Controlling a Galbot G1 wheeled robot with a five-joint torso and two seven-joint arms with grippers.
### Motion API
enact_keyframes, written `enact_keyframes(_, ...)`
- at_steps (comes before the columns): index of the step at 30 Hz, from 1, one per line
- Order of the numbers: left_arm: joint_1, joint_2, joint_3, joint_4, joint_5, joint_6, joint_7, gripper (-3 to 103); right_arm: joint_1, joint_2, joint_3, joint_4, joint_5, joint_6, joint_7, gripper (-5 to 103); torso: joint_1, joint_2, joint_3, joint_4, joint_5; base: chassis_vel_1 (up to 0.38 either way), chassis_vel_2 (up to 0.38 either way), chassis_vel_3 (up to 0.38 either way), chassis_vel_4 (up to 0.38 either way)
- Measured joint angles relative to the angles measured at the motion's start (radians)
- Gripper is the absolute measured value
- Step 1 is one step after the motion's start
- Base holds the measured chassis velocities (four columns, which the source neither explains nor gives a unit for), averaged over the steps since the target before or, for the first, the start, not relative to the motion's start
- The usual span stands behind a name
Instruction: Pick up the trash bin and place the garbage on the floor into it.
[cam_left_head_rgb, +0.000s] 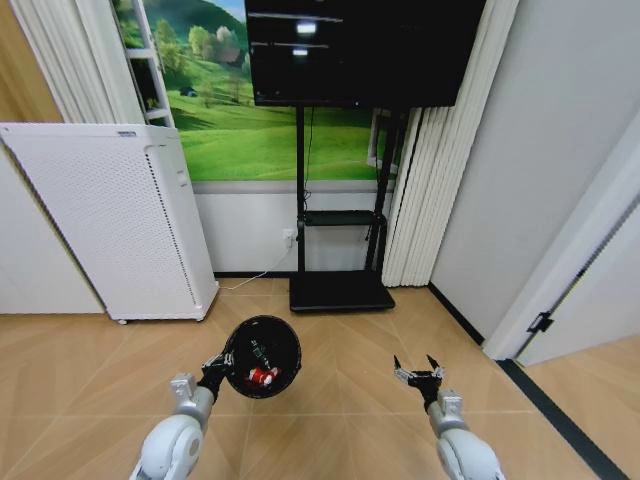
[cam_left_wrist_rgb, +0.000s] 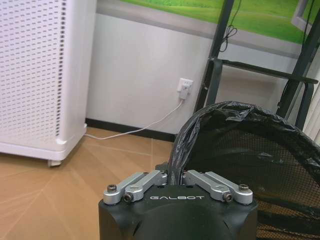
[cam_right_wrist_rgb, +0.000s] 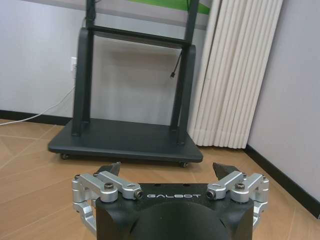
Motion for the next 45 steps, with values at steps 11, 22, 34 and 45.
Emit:
enact_keyframes(11, 0.002, -0.017, 0.004, 0.001, 0.006, -0.002, -0.014, 4, 0.007, -0.002, -0.006, -0.028, -0.006, 0.024, -0.015, 100, 0.0, 0.0, 0.0, 0.0001, -0.0002, 0.428, 0.181, -0.449, -0.184)
enact_keyframes(22, 0.025, -0.075, 0.005, -0.013, -0.024, 0.008, -0.178, 4, 0.015, -0.01, -0.013, -0.054, 0.001, 0.052, -0.021, 100, 0.0, 0.0, 0.0, -0.0005, 0.0007, -0.035, 0.011, 0.018, -0.019)
enact_keyframes(34, 0.051, -0.166, -0.128, 0.004, -0.253, 0.01, -0.474, 4, -0.001, -0.036, -0.008, -0.054, 0.002, 0.053, -0.018, 100, 0.0, 0.0, 0.0, 0.0, 0.0001, -0.014, -0.008, 0.006, 0.003)
enact_keyframes(45, -0.025, -0.167, -0.323, 0.166, -0.524, 0.05, -0.553, 4, 0.021, -0.054, -0.034, -0.064, -0.009, 0.043, -0.009, 100, 0.0, 0.0, 0.0, 0.0001, 0.0003, 0.0, 0.0, 0.0, 0.0)
